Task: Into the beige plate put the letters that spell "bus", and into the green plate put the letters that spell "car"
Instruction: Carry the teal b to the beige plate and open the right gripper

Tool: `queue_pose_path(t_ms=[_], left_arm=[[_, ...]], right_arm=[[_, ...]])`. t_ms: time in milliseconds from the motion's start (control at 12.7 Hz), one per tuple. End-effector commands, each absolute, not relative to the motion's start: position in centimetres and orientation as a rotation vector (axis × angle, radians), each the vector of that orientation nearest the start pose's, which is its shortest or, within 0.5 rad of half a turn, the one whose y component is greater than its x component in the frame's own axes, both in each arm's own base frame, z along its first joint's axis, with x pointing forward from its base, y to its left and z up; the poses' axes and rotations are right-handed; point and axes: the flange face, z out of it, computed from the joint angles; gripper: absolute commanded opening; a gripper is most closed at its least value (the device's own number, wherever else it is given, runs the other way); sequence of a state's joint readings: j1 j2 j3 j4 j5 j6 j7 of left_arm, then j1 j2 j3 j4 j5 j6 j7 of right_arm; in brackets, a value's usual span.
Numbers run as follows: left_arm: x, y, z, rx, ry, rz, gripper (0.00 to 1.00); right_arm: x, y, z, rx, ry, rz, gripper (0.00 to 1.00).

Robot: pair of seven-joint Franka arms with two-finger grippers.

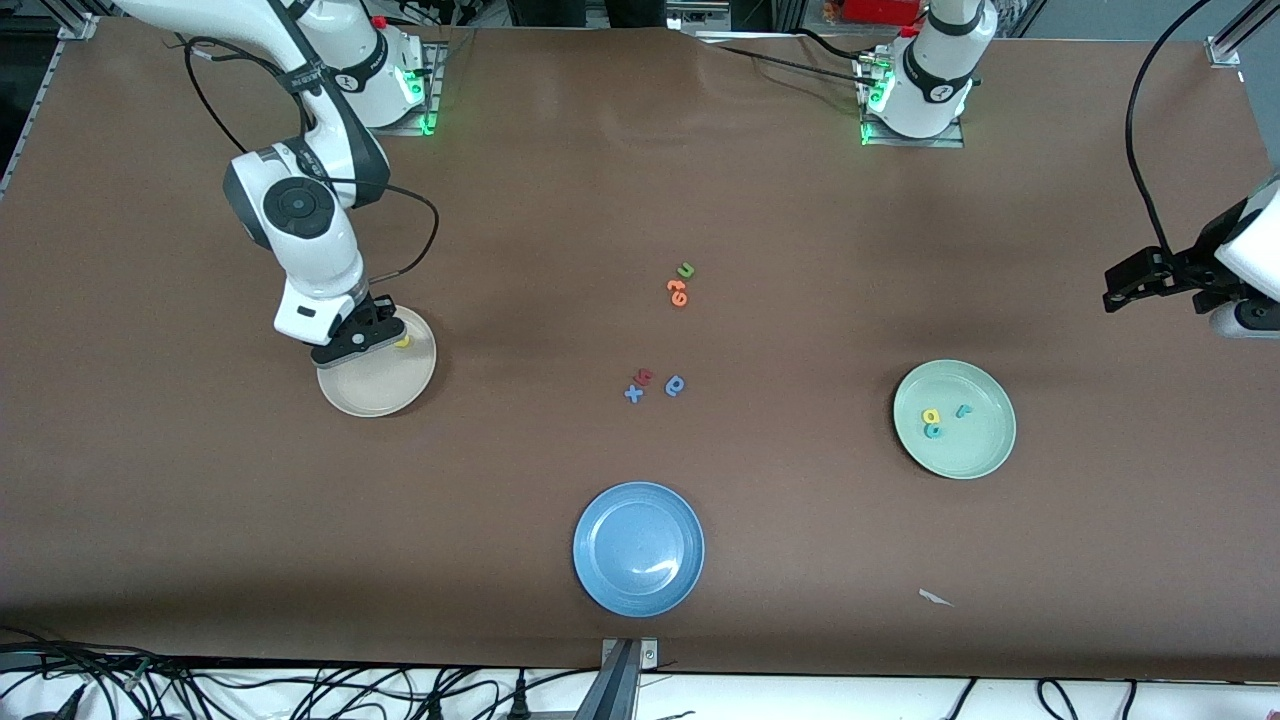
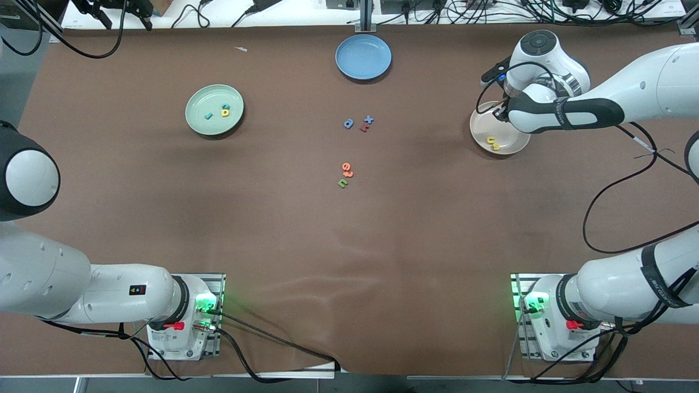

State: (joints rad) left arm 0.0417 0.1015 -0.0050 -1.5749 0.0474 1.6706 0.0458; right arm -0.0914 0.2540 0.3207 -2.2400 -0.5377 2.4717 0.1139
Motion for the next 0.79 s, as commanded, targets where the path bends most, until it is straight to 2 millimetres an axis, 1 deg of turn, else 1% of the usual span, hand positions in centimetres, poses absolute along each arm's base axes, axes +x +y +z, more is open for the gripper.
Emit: queue_pose_path(t_ms=[0, 158, 236, 315, 394, 473, 552, 709], left_arm=[[58.7, 2.5, 57.7, -3.121, 0.03, -0.001, 1.0], [58.7, 2.0, 57.5, -3.121, 0.039, 0.004, 1.0], [58.7, 2.0, 57.5, -3.121, 0.042, 0.004, 1.0], [58.7, 2.0, 57.5, -3.121, 0.042, 0.008, 1.0], [58.7, 1.9, 57.4, -3.121, 0.044, 0.011, 1.0], [58.7, 1.9, 57.4, -3.121, 0.044, 0.011, 1.0], [58.7, 1.9, 57.4, -3.121, 0.044, 0.013, 1.0], [58.7, 1.9, 57.5, -3.121, 0.044, 0.011, 1.0]], right_arm=[[53.6, 12.2, 25.7, -3.25, -0.855, -0.082, 0.35], [54.2, 11.7, 25.9, -3.244, -0.778, -0.086, 0.69], [54.3, 11.4, 25.9, -3.245, -0.756, -0.085, 0.82], [54.5, 10.9, 25.9, -3.248, -0.731, -0.083, 0.89], [54.5, 10.8, 25.8, -3.243, -0.704, -0.077, 0.99], [54.7, 10.7, 25.9, -3.235, -0.652, -0.074, 0.99], [55.3, 10.7, 26.7, -3.229, -0.607, -0.081, 0.99], [56.2, 10.6, 28.0, -3.251, -0.566, -0.032, 0.99]])
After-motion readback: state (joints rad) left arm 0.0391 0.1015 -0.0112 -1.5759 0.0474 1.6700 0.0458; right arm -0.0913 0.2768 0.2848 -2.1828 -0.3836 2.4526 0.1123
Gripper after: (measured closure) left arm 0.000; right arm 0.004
